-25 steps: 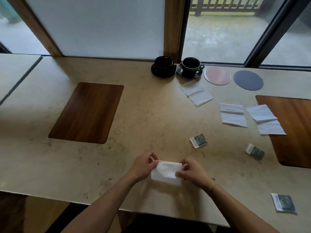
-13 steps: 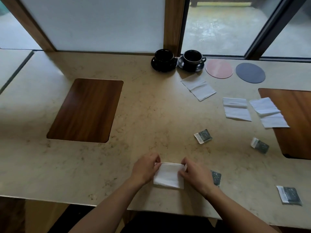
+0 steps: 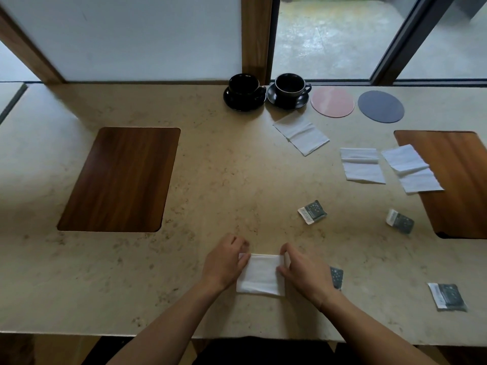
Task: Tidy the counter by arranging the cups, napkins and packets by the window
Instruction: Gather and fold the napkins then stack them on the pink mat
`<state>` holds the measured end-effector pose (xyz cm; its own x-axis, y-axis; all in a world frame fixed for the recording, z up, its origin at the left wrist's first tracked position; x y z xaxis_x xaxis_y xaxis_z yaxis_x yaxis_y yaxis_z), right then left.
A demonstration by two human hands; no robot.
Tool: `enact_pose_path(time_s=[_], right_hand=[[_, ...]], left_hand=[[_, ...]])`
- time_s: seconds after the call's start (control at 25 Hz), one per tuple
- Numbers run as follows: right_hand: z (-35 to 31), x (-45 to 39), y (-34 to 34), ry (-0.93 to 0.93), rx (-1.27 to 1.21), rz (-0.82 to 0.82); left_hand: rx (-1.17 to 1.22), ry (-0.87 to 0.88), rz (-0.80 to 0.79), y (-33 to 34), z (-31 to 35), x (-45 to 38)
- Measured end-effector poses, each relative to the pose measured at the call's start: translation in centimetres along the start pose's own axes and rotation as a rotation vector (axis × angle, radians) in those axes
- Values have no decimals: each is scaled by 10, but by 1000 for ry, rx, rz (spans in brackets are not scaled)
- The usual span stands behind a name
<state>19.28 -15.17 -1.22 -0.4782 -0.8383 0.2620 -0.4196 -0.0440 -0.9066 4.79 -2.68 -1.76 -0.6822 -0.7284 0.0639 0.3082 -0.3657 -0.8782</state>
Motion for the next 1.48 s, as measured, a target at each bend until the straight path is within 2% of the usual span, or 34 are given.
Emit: enact_pose_path(time_s=[0.24,0.72,0.96,1.24,1.48], right_hand=[[25,-4,-32,-7,-63,176],[177,-38,-126,72,-15,367],[247,-79,-156,113,-45,337],[273,-141,-176,86,-102,265],[278,-197,-181,4,24,413]], left_hand=[[32,50,109,-9,17,-21],[137,91,59,40,154,-122],[164,20,57,62,210,-181],[128,-36,122,83,230,-230],[66,-38,182,91,239,-272]])
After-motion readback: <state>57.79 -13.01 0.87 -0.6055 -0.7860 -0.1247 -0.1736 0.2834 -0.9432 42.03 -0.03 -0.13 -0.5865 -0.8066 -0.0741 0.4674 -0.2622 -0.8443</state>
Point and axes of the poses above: each hand's wrist, its own x-axis away from the middle knuckle, its own y-axis out of the palm, z = x × y, the point moved 7 cm from there along -x, towards the middle knuckle, and after that the axes turned 8 degrees about z, right-handed, at the moved point
